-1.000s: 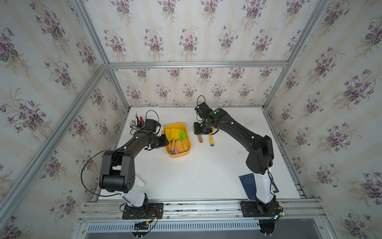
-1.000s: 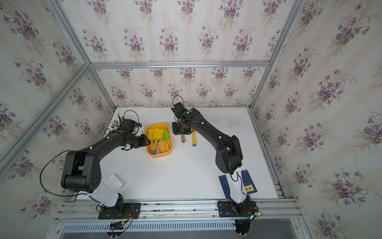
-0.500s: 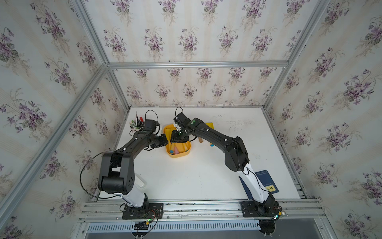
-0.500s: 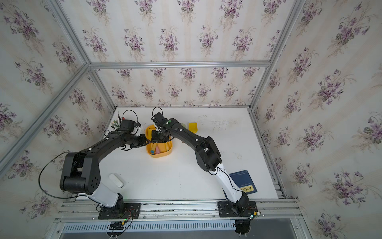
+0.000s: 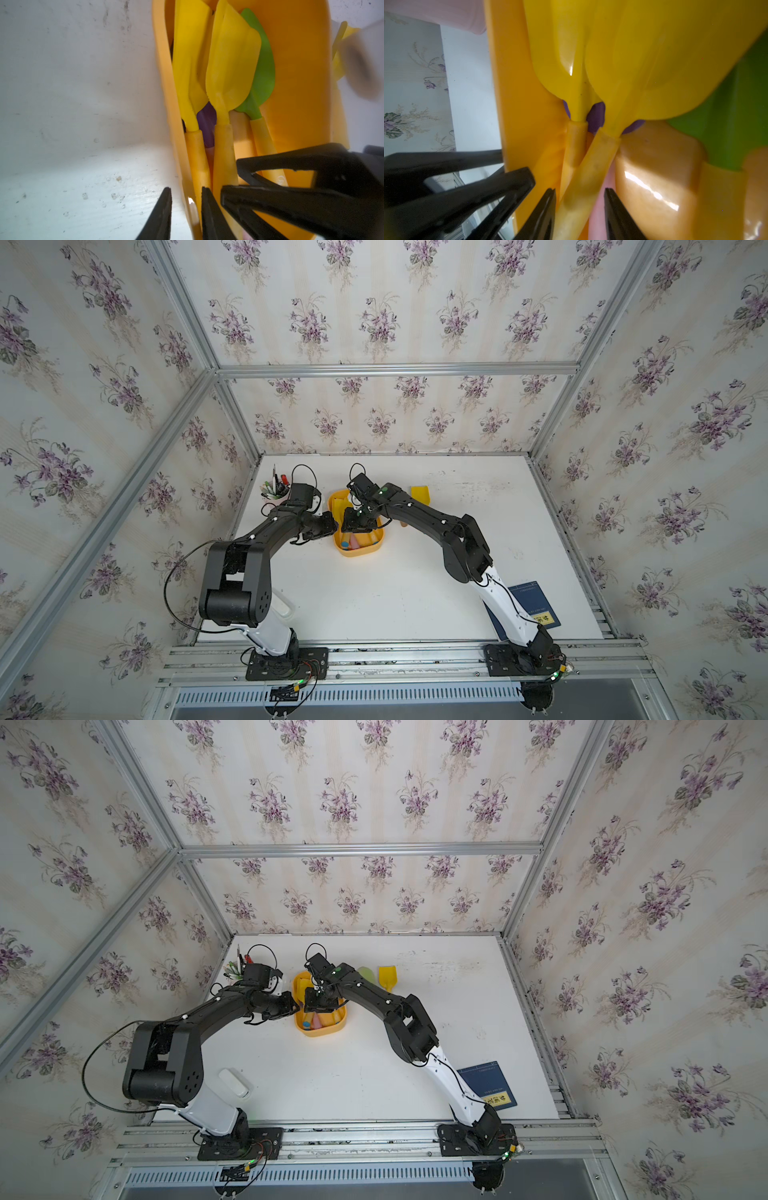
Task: Take the shovel out of the storage box
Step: Pick up the shovel from the storage box.
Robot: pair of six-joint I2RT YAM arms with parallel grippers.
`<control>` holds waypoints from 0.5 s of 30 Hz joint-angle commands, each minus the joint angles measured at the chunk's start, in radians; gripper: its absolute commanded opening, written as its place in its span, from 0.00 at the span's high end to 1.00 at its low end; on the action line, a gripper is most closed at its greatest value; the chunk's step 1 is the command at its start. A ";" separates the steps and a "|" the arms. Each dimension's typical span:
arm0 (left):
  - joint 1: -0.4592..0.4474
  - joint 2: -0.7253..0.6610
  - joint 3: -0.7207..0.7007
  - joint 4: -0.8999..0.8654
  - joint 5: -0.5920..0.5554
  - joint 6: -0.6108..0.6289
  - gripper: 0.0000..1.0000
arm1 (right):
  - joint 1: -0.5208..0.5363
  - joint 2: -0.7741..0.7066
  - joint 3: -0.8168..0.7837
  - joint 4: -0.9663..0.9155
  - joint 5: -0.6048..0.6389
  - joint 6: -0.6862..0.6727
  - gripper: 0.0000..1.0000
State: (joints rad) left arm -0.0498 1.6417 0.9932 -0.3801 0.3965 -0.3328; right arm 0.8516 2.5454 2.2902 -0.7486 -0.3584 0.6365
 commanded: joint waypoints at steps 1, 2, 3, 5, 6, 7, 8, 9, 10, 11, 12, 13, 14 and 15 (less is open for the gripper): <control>0.001 0.004 0.005 0.012 -0.001 -0.001 0.74 | 0.000 0.013 0.003 -0.018 0.011 0.002 0.58; 0.002 0.006 0.007 0.012 -0.001 0.000 0.74 | 0.000 0.014 0.003 -0.020 0.012 0.001 0.59; 0.003 0.009 0.010 0.011 -0.001 0.001 0.74 | -0.001 0.017 0.004 -0.021 0.013 -0.001 0.60; 0.005 0.015 0.014 0.009 0.001 0.001 0.74 | -0.002 0.020 0.003 -0.026 0.013 -0.001 0.61; 0.005 0.015 0.015 0.011 0.001 0.001 0.74 | -0.001 0.020 0.004 -0.026 0.014 -0.003 0.62; 0.004 0.015 0.015 0.012 0.001 0.000 0.73 | -0.003 0.023 0.005 -0.024 0.013 -0.001 0.62; 0.004 0.015 0.015 0.013 -0.001 0.001 0.73 | -0.003 0.026 0.012 -0.024 0.010 -0.001 0.63; 0.004 0.017 0.016 0.012 0.001 0.000 0.73 | -0.003 0.029 0.020 -0.028 0.009 -0.001 0.64; 0.004 0.018 0.018 0.010 0.000 0.003 0.73 | -0.003 0.032 0.028 -0.032 0.013 -0.003 0.64; 0.005 0.018 0.019 0.009 0.002 0.004 0.73 | -0.003 0.033 0.031 -0.035 0.015 -0.003 0.65; 0.004 0.020 0.020 0.007 0.003 0.004 0.73 | -0.003 0.034 0.032 -0.034 0.018 -0.004 0.64; 0.004 0.020 0.020 0.008 0.005 0.005 0.73 | -0.003 0.035 0.032 -0.034 0.016 -0.005 0.65; 0.004 0.019 0.018 0.010 0.006 0.005 0.73 | -0.005 0.036 0.033 -0.032 0.015 -0.005 0.67; 0.004 0.018 0.018 0.009 0.005 0.004 0.73 | -0.005 0.037 0.034 -0.031 0.014 -0.006 0.70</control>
State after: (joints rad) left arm -0.0463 1.6566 1.0054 -0.3779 0.3985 -0.3325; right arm 0.8474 2.5725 2.3207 -0.7601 -0.3592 0.6361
